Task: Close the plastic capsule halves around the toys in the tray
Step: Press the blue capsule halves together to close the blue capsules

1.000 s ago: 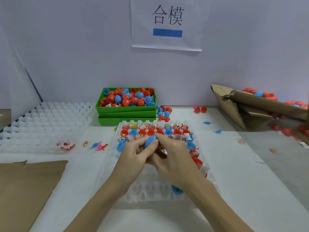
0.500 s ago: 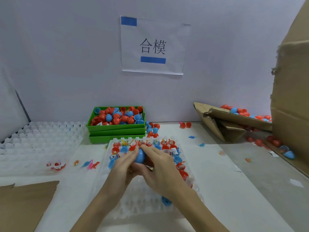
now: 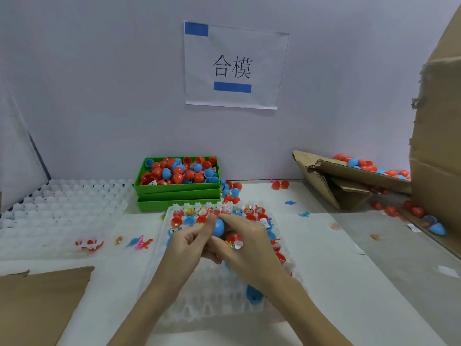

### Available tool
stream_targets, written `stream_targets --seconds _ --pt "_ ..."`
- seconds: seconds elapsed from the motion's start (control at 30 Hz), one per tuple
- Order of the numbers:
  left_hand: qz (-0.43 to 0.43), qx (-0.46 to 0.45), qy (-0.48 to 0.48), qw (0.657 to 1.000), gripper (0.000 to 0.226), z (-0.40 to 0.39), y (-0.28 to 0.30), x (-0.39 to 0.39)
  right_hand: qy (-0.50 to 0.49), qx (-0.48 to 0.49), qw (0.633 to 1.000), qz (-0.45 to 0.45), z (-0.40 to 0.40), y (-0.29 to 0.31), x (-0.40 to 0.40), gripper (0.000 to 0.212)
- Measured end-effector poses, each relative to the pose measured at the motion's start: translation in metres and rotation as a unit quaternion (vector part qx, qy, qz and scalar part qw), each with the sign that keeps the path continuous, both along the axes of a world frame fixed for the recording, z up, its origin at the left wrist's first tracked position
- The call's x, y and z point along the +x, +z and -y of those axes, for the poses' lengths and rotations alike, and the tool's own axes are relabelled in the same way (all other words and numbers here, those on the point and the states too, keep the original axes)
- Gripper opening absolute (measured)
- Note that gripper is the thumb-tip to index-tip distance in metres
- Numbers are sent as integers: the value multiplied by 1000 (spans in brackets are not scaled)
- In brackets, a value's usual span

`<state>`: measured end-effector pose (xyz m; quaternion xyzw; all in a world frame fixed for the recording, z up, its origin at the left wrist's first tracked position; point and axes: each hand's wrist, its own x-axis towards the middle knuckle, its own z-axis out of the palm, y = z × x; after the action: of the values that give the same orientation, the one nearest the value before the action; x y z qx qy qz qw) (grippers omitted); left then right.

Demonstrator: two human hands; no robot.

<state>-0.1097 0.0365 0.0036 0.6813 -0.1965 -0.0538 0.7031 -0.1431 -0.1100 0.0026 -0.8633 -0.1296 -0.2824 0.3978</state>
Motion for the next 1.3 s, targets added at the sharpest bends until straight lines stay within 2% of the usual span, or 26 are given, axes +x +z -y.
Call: stream_targets --seconds 0.07,0.13,0.17,0.2,0.23,0.27,0.3,0.33,0.43,0.47,0.6,0.7,0.77,0.83,0.97,1.07,1.2,1.3 --pt "-7 -24 20 999 68 -3 1 3 -4 54 998 -14 5 15 1 31" --pt "-15 -62 41 997 78 -7 2 8 17 230 971 -68 25 37 16 29" --pt "-12 -73 51 996 79 -10 2 10 27 334 936 -105 43 50 29 30" --pt "-7 -79 57 995 78 -12 1 11 48 440 887 -134 64 64 43 32" --pt "-3 -78 60 995 76 -13 0 12 79 550 820 -140 88 78 60 35" --pt "0 -73 59 996 74 -14 -1 13 101 656 737 -127 110 92 76 39" --pt "2 -66 56 996 72 -13 -2 13 106 727 671 -104 130 104 91 42" --pt "0 -60 51 997 71 -13 -3 12 91 763 634 -83 150 112 104 43" --pt "-7 -38 38 999 71 -11 -6 12 50 788 610 -64 189 117 130 52" --pt "-9 -34 35 999 72 -12 -6 13 45 787 612 -68 194 114 134 52" --pt "-8 -29 47 998 72 -15 -1 18 7 732 673 -108 180 91 132 46" --pt "4 -19 64 998 70 -18 0 19 44 643 748 -159 141 65 99 42" --pt "12 -20 98 995 66 -21 0 21 63 581 794 -166 115 51 72 30" --pt "14 -19 147 989 55 -23 -1 24 49 531 828 -173 96 41 47 27" --pt "38 43 239 969 26 -31 -6 31 11 408 898 -166 71 29 10 28" --pt "42 75 258 962 22 -34 -11 36 -21 358 918 -168 60 23 1 33" --pt "40 110 269 956 16 -35 -15 39 -43 344 918 -191 54 19 0 35" --pt "84 197 265 940 9 -37 -16 40 -46 342 919 -189 52 19 0 35"
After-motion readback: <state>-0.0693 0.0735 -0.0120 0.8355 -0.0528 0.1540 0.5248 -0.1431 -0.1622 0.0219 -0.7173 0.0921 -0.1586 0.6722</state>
